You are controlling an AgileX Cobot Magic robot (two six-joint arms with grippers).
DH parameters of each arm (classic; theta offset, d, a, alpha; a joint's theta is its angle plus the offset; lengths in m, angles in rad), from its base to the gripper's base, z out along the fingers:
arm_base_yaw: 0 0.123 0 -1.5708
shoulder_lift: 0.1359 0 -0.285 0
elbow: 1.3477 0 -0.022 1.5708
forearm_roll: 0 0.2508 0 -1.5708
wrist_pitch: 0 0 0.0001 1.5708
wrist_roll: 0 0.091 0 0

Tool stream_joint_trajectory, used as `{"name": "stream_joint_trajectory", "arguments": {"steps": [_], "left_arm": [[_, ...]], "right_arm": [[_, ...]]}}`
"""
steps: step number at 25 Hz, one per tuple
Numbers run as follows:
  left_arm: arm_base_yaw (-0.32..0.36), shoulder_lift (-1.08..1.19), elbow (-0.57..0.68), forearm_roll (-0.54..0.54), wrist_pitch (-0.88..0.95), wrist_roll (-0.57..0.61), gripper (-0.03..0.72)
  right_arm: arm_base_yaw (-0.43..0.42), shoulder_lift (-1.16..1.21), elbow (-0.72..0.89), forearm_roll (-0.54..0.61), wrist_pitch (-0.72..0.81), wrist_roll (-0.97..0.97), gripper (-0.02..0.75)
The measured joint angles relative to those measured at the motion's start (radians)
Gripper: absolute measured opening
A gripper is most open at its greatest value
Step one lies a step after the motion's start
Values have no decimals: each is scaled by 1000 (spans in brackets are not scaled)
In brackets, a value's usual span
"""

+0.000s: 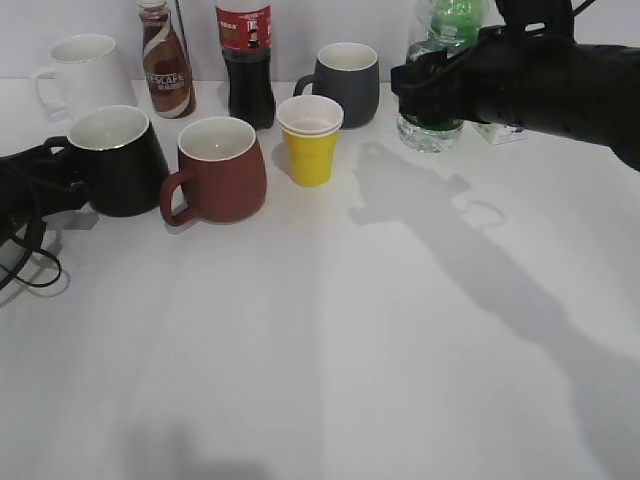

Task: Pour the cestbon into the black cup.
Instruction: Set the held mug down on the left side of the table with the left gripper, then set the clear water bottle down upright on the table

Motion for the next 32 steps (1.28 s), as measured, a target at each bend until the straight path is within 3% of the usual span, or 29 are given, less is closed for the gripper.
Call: {"name": "stream_joint_trajectory", "arguments": {"steps": [5, 25, 28, 32], "left_arm": [[0, -43, 54, 2, 12, -2, 347], [0, -203, 216, 16, 45, -2, 351], [0, -238, 267, 17, 46, -2, 351], [0, -313, 353, 18, 47, -2, 351]], "right_arm": [[0, 0, 0, 0, 16, 3, 470], [0, 3, 1, 3, 30, 7, 470], [-6, 13, 29, 16, -21, 7, 470], [-48, 32, 135, 18, -199, 8, 470]]}}
